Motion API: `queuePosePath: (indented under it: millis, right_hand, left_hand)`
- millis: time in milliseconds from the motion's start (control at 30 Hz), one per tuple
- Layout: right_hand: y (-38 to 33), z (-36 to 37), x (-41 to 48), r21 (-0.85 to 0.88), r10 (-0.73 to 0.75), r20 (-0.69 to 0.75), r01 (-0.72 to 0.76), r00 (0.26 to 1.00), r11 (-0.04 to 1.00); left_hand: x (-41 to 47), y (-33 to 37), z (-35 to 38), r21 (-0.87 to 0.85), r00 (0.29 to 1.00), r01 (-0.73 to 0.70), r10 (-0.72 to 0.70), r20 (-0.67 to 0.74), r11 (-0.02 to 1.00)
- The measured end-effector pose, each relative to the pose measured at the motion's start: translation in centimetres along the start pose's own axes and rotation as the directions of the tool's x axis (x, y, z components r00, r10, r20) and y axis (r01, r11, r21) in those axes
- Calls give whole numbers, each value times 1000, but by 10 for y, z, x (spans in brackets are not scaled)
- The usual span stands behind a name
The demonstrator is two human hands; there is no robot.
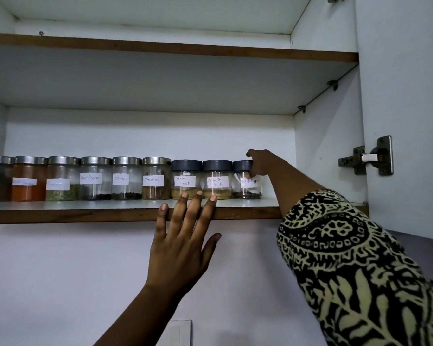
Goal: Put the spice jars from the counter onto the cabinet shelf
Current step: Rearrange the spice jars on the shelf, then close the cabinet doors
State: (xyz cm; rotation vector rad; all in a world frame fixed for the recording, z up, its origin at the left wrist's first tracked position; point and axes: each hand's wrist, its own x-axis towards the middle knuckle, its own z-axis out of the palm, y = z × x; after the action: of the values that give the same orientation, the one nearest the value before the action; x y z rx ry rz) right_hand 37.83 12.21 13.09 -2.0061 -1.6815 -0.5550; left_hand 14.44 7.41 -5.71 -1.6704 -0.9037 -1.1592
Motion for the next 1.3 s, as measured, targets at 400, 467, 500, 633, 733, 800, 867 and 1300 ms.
queuePosePath:
  millis: [400,467,500,633,733,800,867,1300]
  right_hand:
    - [-47,-32,-216,239,55,-218,-2,974,971]
    - [-52,-44,-261,231,87,-238,-31,967,972]
    - [-53,-52,-286,235,102,-257,-40,961,971]
    - [-54,-88,-378,194,136,-414,-59,900,979]
    - [-52,-124,-444,184,189,-544,-104,817,977]
    - [-49,-155,-483,158,199,-636,-126,745,979]
    - [-39,-187,-519,120,198,-729,-162,656,979]
    - [78,-280,-579,397,548,-403,-400,733,826]
  left_hand:
    - [15,-7,-62,-177,890,14,69,451,984]
    - [25,-12,-94,-221,830,33,96,549,975]
    - [28,-11,-116,-232,850,42,87,519,972]
    - [27,14,-201,-378,952,-27,138,271,926]
    - [25,48,-264,-501,976,-121,194,95,857]
    - [34,70,-306,-588,980,-149,199,21,795]
    - [50,97,-347,-646,973,-204,227,-48,736]
    - [160,279,-465,-463,821,-554,545,-169,692]
